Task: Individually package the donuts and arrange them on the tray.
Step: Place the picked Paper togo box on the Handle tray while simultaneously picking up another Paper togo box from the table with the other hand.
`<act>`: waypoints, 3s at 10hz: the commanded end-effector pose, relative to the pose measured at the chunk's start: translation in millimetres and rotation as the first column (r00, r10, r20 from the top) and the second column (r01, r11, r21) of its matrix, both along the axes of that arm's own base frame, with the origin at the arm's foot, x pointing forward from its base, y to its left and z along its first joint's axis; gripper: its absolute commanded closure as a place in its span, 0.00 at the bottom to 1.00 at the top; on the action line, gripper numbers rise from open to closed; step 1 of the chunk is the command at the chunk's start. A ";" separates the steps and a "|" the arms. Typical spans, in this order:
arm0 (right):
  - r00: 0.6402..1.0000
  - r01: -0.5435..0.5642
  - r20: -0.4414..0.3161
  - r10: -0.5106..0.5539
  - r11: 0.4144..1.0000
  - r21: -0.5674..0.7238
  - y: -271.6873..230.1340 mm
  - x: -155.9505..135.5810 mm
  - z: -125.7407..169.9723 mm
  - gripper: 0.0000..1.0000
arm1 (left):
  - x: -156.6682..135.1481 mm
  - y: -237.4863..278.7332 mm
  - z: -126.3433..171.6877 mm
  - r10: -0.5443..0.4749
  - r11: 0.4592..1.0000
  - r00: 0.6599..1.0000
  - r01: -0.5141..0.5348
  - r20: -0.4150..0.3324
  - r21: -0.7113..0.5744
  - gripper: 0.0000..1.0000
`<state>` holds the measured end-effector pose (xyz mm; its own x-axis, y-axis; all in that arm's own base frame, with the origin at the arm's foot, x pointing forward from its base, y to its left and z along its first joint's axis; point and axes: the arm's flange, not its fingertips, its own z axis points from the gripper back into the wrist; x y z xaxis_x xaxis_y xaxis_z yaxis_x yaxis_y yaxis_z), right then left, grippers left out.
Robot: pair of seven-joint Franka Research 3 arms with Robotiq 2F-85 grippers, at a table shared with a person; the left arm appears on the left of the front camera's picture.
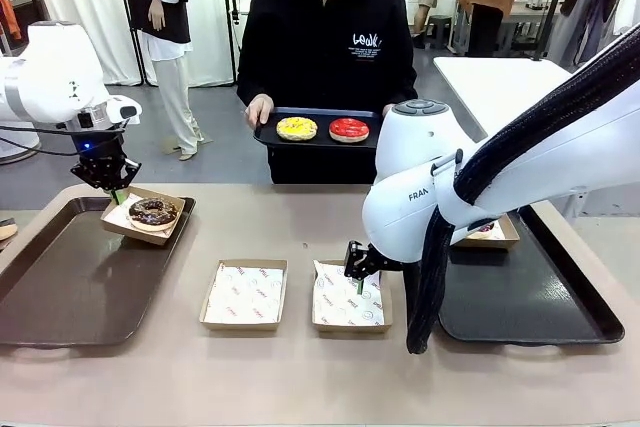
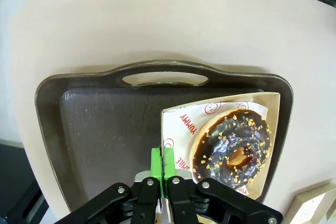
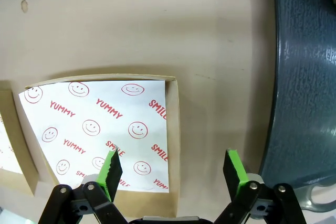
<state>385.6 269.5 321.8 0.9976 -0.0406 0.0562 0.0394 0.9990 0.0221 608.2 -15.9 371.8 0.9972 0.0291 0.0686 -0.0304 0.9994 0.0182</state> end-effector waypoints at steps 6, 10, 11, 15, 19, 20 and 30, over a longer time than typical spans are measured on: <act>1.000 0.007 0.002 -0.007 0.999 0.041 4.0 1.4 -7.0 0.58 | -6.1 -7.6 -0.2 0.032 0.998 0.998 -0.034 0.047 0.049 0.99; 1.000 0.012 -0.008 -0.011 0.999 0.050 4.2 1.9 -7.2 0.85 | -5.5 -6.7 0.2 0.035 0.998 0.999 -0.036 0.030 0.047 0.00; 1.000 0.012 -0.008 -0.011 0.999 0.051 4.3 2.0 -7.1 0.95 | -5.7 -6.1 0.9 0.031 0.998 0.999 -0.033 0.030 0.047 0.39; 1.000 0.017 -0.006 -0.016 0.999 0.052 4.4 1.9 -6.7 1.00 | -6.1 -4.8 1.9 0.028 0.998 0.999 -0.030 0.029 0.049 0.02; 1.000 0.028 -0.008 -0.028 0.998 0.058 4.3 -1.0 3.9 1.00 | -13.8 4.1 12.5 0.020 1.000 1.000 -0.020 0.015 -0.012 0.00; 0.999 0.030 -0.018 -0.029 0.998 0.049 2.4 -4.6 17.5 1.00 | -19.4 12.6 18.6 0.052 0.998 0.999 -0.053 -0.016 -0.045 0.00; 1.000 0.031 0.000 -0.031 0.999 -0.013 29.7 93.0 230.5 1.00 | -107.5 214.6 45.2 -0.036 0.557 0.981 -0.140 -0.192 -0.818 0.00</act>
<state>455.1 282.2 549.4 0.9958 -0.0549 0.0735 0.0524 0.9980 0.0346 490.8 191.0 421.2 0.9820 0.0539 -0.1811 -0.1737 0.6344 -0.7533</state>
